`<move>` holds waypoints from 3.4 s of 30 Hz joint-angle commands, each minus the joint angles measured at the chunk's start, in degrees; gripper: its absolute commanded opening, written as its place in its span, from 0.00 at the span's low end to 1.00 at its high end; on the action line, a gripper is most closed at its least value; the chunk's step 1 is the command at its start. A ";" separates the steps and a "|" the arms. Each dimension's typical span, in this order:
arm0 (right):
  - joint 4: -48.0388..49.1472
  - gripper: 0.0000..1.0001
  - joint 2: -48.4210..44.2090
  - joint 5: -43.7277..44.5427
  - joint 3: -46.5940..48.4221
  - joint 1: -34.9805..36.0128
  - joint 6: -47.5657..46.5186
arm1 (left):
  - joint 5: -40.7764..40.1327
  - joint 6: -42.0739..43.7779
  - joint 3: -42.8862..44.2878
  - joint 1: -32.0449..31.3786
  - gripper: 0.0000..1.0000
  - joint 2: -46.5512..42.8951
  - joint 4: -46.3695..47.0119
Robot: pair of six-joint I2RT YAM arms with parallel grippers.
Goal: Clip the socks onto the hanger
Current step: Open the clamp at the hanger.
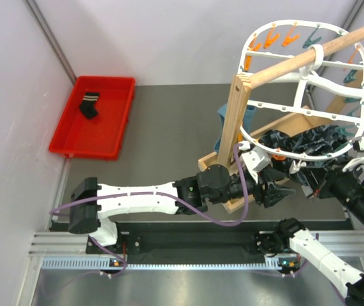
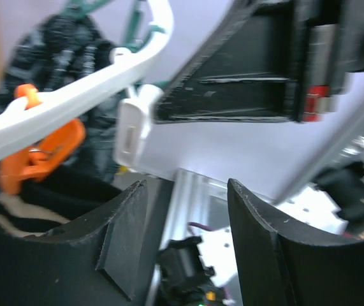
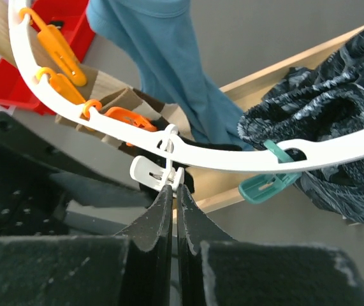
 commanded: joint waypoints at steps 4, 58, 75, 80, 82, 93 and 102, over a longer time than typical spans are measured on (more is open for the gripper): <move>-1.63 0.00 1.64 -6.09 2.13 0.29 0.91 | -14.77 13.51 -1.08 -1.80 0.65 3.04 8.66; 0.22 0.00 -0.47 -6.62 0.72 0.29 1.79 | -11.44 23.64 0.15 -0.39 0.57 5.06 14.47; -0.40 0.00 -0.83 -7.32 0.63 0.29 1.88 | 2.36 17.58 3.93 2.51 0.33 7.88 17.11; -0.22 0.01 -0.91 -6.62 1.16 0.29 1.97 | 2.28 15.83 7.53 2.51 0.00 9.55 13.17; 0.04 0.09 -1.26 -5.57 1.16 0.29 2.06 | 0.36 14.59 8.15 2.60 0.00 9.81 12.37; 1.88 0.62 -2.23 -1.53 1.60 0.29 2.85 | -14.49 12.20 14.82 -1.00 0.00 11.48 0.96; 5.31 0.55 -2.14 1.73 0.11 0.29 3.20 | -22.86 18.19 18.78 -4.96 0.00 13.24 -2.14</move>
